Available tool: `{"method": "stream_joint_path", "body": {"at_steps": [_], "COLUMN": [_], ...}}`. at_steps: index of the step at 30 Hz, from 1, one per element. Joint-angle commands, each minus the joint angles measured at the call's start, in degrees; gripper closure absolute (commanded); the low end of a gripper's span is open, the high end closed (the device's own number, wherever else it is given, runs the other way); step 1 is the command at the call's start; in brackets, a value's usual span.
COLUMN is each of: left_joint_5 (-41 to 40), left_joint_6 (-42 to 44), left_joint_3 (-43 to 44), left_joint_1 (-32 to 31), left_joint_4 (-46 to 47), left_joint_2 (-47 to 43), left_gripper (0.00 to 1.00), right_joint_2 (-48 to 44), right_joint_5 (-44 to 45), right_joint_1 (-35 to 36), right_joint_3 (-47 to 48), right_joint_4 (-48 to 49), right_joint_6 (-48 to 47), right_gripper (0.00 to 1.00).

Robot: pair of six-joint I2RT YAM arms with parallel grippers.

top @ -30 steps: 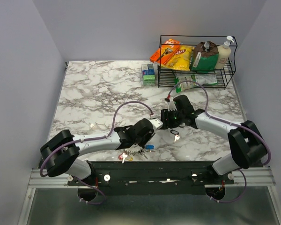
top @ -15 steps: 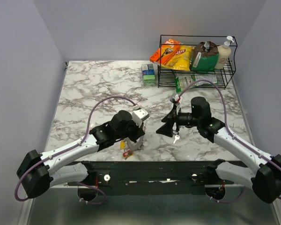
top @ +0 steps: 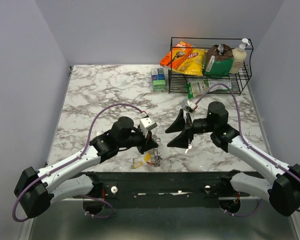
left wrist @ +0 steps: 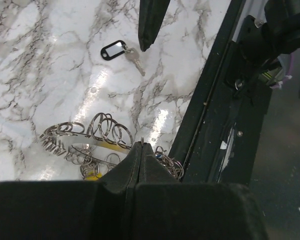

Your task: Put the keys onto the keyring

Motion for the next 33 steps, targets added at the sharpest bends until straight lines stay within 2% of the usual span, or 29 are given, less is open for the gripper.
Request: {"method": "stream_joint_path", "body": {"at_steps": [1, 3, 6, 13, 33], "left_joint_5": [6.1, 6.3, 6.6, 7.4, 8.0], "left_joint_6": [-0.3, -0.1, 0.3, -0.5, 0.1], "left_joint_3": [-0.9, -1.1, -1.2, -1.9, -1.7], "left_joint_1": [0.2, 0.2, 0.2, 0.3, 0.3], "left_joint_4": [5.6, 5.7, 5.3, 7.2, 7.3], "left_joint_2": [-1.1, -1.2, -1.1, -0.9, -0.2], "left_gripper": [1.0, 1.0, 1.0, 1.0, 1.0], "right_joint_2": [3.2, 5.0, 8.4, 12.0, 13.0], "right_joint_5": [-3.8, -4.0, -5.0, -4.4, 0.9], "right_joint_1": [1.1, 1.7, 2.3, 5.1, 6.6], "right_joint_3": [1.1, 0.9, 0.7, 1.4, -3.5], "right_joint_4": [2.8, 2.9, 3.6, 5.2, 2.7], "right_joint_6": [0.9, 1.1, 1.8, 1.9, -1.6], "right_gripper": [0.19, 0.31, 0.4, 0.52, 0.54]}}
